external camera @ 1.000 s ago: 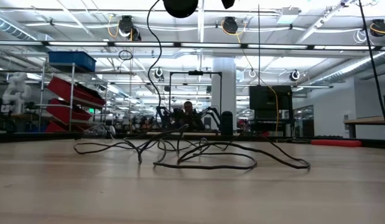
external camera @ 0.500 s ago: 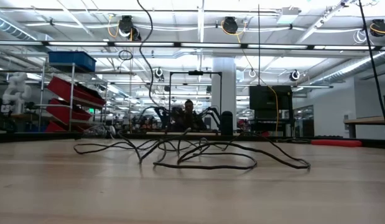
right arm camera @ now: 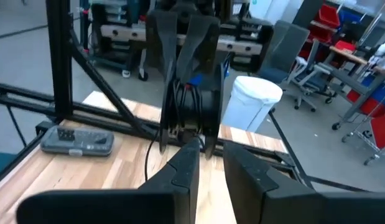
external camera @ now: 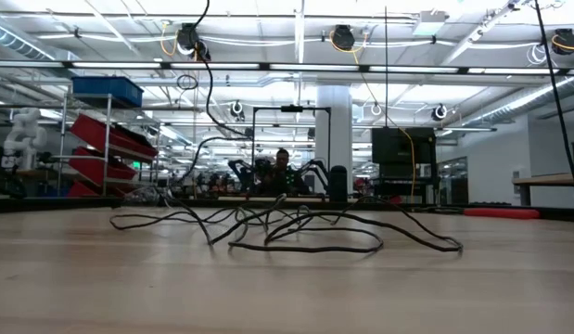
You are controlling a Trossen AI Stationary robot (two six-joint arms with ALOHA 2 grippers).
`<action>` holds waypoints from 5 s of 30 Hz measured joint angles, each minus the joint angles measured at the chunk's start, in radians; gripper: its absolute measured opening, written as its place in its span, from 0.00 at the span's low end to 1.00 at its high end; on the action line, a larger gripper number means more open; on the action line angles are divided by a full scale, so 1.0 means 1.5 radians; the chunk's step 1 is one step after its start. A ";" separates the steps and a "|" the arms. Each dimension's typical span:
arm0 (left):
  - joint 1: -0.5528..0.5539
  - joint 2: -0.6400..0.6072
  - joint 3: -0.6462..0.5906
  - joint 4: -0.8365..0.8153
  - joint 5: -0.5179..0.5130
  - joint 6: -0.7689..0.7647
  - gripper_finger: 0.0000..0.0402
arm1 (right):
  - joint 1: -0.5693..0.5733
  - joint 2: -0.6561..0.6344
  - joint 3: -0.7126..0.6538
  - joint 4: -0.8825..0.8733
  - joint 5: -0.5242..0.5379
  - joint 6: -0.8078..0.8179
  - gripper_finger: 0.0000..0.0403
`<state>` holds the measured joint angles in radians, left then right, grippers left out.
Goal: Coil cords
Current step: Coil the black wire onto the spool
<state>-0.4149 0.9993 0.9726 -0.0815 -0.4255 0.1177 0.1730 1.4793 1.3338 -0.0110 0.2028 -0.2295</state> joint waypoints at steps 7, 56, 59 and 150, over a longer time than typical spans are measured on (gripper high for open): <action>0.000 0.000 0.000 -0.002 0.002 0.001 0.00 | -0.001 0.016 0.000 0.040 -0.018 0.000 0.15; -0.048 -0.002 -0.006 0.000 -0.008 -0.017 0.51 | 0.041 -0.044 0.000 0.010 0.142 0.075 0.00; -0.048 0.031 -0.025 -0.006 -0.037 -0.034 0.51 | 0.055 -0.054 0.000 0.004 0.176 0.071 0.00; 0.006 0.216 -0.032 0.036 -0.278 -0.160 0.03 | 0.071 0.013 0.000 0.214 0.392 -0.030 0.00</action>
<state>-0.4061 1.3228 0.9253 -0.0278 -0.8426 -0.1219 0.2802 1.4985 1.3334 0.3102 0.7902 -0.2743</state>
